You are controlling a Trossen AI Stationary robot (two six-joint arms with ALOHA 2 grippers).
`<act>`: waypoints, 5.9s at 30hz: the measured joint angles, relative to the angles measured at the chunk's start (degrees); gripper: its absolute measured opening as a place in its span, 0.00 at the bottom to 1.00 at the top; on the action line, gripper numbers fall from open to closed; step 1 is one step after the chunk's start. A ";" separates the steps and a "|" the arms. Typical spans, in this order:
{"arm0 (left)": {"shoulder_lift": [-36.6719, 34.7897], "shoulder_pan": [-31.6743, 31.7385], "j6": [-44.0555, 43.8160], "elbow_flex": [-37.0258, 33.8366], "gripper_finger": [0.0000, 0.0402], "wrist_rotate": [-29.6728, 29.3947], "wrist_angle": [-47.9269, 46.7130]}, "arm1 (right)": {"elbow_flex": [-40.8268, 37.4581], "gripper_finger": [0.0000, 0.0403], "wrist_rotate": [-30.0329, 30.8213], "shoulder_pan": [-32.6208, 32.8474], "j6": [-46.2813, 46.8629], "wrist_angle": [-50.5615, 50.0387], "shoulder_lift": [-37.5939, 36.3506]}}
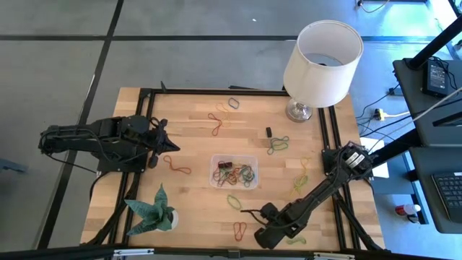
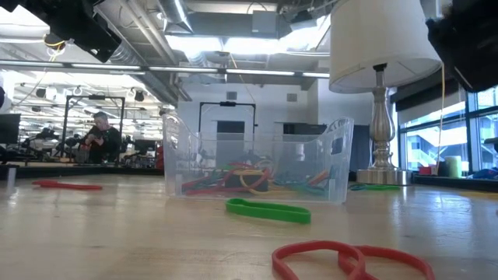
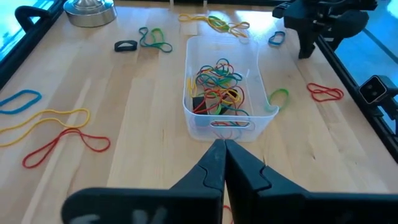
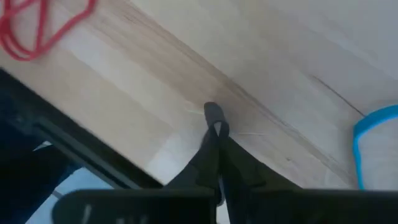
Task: Pick and place rubber bands into bin
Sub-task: Put the black rubber band into the transparent bin, then put the green rubber band into the transparent bin
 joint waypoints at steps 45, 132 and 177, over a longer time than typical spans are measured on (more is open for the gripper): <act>0.00 -0.04 0.13 0.00 0.01 -0.66 0.00 | 27.55 0.07 6.44 -27.99 -47.90 -23.04 11.04; 0.02 -0.07 -3.98 0.02 0.01 -0.67 0.46 | 11.18 0.03 39.68 -6.09 -35.97 17.60 18.40; 0.02 -0.07 -3.91 0.02 0.00 -0.68 0.46 | 39.15 0.00 30.00 -24.96 -44.52 -21.53 16.92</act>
